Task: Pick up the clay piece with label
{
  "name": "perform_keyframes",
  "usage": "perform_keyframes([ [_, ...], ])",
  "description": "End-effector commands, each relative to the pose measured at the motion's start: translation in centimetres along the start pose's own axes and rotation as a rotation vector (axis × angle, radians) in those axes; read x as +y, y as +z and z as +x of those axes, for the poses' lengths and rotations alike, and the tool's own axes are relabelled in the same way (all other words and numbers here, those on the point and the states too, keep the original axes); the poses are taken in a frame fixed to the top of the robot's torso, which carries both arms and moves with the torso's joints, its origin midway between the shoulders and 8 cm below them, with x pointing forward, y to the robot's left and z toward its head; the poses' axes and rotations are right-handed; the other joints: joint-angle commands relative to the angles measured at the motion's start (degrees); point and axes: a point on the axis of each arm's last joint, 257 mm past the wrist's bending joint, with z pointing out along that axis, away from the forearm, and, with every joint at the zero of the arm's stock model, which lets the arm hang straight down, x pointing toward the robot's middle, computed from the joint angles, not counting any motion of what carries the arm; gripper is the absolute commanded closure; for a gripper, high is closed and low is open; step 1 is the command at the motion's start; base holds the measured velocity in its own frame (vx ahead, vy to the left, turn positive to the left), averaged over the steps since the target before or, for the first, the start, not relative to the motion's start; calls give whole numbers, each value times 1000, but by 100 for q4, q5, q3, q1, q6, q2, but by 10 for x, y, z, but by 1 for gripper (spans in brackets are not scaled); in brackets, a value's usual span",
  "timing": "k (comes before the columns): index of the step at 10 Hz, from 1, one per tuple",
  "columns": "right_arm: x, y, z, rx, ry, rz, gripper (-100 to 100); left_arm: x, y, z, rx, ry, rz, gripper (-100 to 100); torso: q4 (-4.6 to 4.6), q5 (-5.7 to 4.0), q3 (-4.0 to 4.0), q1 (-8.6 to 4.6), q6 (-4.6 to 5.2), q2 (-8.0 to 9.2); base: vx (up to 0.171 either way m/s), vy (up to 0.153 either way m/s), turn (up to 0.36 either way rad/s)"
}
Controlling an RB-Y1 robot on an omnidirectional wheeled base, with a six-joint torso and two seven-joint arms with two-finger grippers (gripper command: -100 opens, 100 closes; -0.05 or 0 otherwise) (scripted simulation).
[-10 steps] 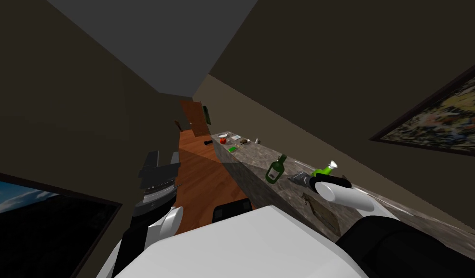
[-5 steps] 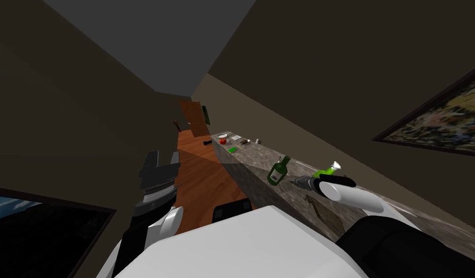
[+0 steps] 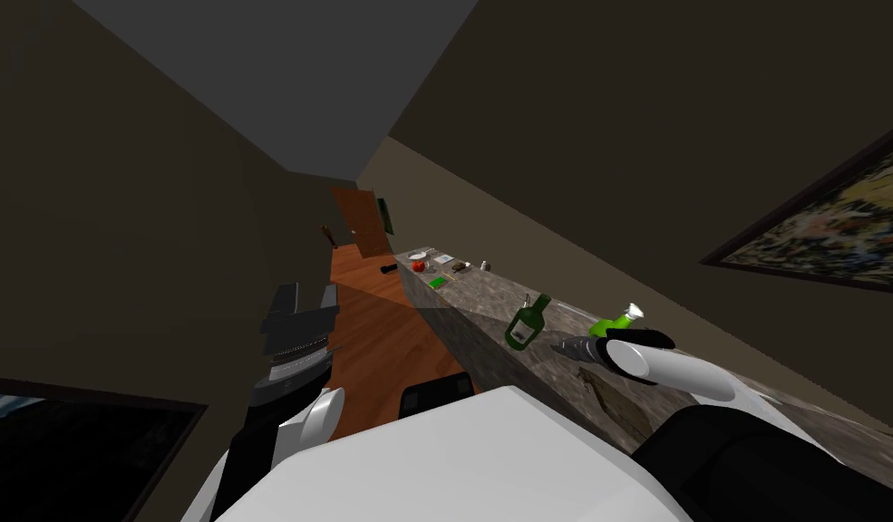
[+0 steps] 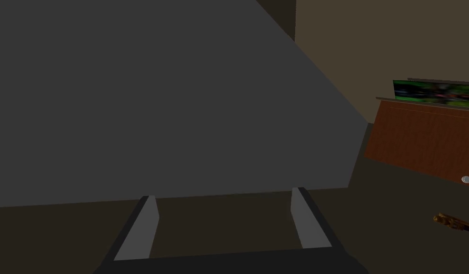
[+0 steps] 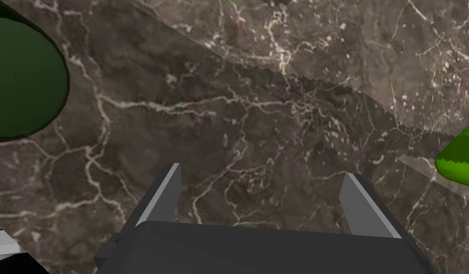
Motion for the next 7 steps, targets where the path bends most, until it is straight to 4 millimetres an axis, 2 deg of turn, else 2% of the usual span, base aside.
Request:
perform_keyframes([
  [1,4,-4,-10,-37,65,13,-100,0,0,0,0,0,0,0,0,0,0,0,0,0,37,22,-43],
  [7,1,-14,-45,-169,215,59,-100,0,0,0,0,0,0,0,2,-1,4,-3,-1,7,21,18,-40],
])
